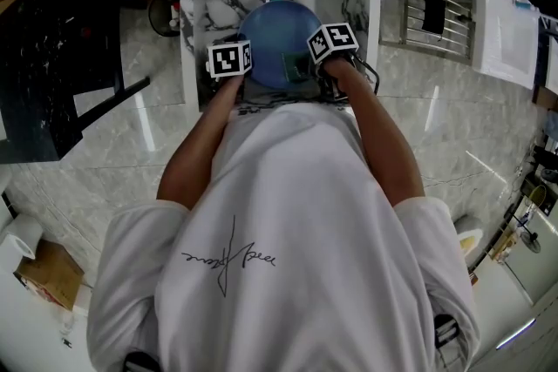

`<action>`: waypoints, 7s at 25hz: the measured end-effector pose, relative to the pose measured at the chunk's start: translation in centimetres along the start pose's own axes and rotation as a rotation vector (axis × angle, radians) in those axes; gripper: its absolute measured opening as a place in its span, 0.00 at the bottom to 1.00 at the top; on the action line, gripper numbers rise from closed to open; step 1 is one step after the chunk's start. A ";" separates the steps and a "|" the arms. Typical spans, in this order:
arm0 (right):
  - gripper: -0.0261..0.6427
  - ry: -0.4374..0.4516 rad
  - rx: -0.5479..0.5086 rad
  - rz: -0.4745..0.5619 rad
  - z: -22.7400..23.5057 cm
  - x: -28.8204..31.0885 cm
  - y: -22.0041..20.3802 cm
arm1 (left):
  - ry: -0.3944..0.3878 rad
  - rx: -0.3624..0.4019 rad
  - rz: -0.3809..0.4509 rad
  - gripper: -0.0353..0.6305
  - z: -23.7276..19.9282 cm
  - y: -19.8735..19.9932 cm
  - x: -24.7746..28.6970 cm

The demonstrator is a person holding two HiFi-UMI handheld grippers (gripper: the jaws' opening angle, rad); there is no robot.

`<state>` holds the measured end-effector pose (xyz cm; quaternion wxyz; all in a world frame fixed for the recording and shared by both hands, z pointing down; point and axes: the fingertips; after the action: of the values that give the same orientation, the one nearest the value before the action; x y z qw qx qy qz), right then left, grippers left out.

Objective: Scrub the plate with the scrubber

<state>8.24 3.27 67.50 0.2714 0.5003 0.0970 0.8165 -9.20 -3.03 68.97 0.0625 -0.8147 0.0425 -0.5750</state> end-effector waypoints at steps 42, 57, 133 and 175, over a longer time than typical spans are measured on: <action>0.14 0.238 0.039 0.069 -7.0 3.5 2.9 | -0.007 0.012 0.000 0.12 0.1 -0.1 0.1; 0.14 0.294 0.000 0.156 -9.2 1.9 4.8 | 0.004 0.036 -0.005 0.12 0.2 -0.1 0.0; 0.14 0.034 0.092 0.294 0.7 -4.5 7.4 | 0.004 0.080 0.009 0.12 0.4 -0.2 0.5; 0.13 -0.148 -0.011 0.309 -0.3 -7.2 4.5 | -0.017 0.045 0.020 0.12 0.2 -0.4 0.4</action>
<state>9.00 -4.29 63.79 0.1517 0.5666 -0.0059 0.8099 -8.87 -2.71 69.32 0.0871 -0.8174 0.0370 -0.5682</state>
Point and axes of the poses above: the fingertips, and each gripper's own axes: x forward along the fingers, z to its right, y out of its top, and after that the axes turned 15 degrees about -z, right-handed
